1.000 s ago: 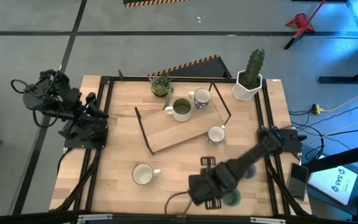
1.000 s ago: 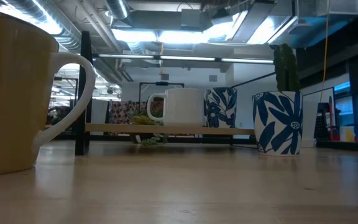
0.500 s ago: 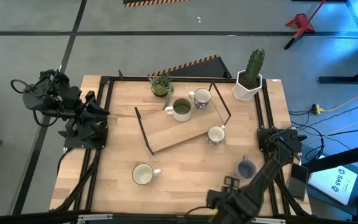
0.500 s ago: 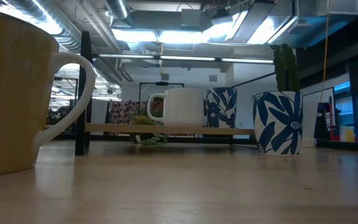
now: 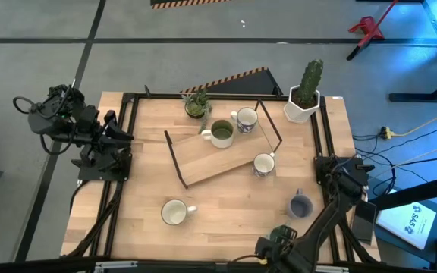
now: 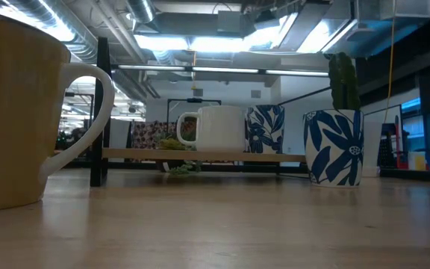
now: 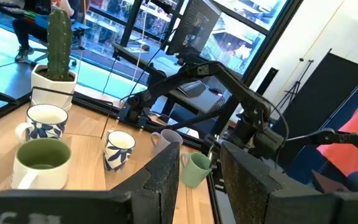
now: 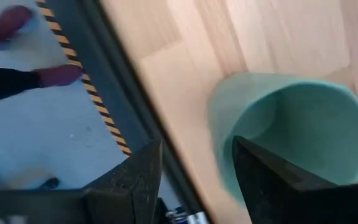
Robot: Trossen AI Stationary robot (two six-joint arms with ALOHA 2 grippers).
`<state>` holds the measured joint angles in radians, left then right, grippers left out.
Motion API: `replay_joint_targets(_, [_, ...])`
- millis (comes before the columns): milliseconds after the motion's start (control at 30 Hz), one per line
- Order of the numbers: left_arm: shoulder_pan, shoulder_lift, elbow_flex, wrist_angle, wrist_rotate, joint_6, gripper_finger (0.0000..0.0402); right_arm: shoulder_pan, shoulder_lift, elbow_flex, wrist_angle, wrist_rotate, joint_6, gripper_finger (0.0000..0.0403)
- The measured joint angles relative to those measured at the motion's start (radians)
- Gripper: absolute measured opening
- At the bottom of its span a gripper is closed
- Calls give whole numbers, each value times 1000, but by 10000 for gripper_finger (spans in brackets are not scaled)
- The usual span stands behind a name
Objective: Place coffee mugs
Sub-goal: Put the light green mug on the shelf
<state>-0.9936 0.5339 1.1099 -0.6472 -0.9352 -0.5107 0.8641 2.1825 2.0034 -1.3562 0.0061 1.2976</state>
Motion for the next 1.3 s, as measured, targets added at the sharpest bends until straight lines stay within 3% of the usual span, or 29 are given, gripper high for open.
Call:
replay_joint_targets(300, [0, 0, 0, 0, 0, 24, 112, -44, -1, -84, 28, -48, -72, 165])
replay_joint_targets(533, [0, 0, 0, 0, 10, 25, 112, -95, -1, -84, 27, -104, -126, 17])
replay_joint_targets(700, [0, 0, 0, 0, 10, 24, 112, -175, -1, -76, 51, -133, -250, 7])
replay_joint_targets(1300, [0, 0, 0, 0, 9, 24, 112, -609, 0, 89, 73, 56, -945, 1])
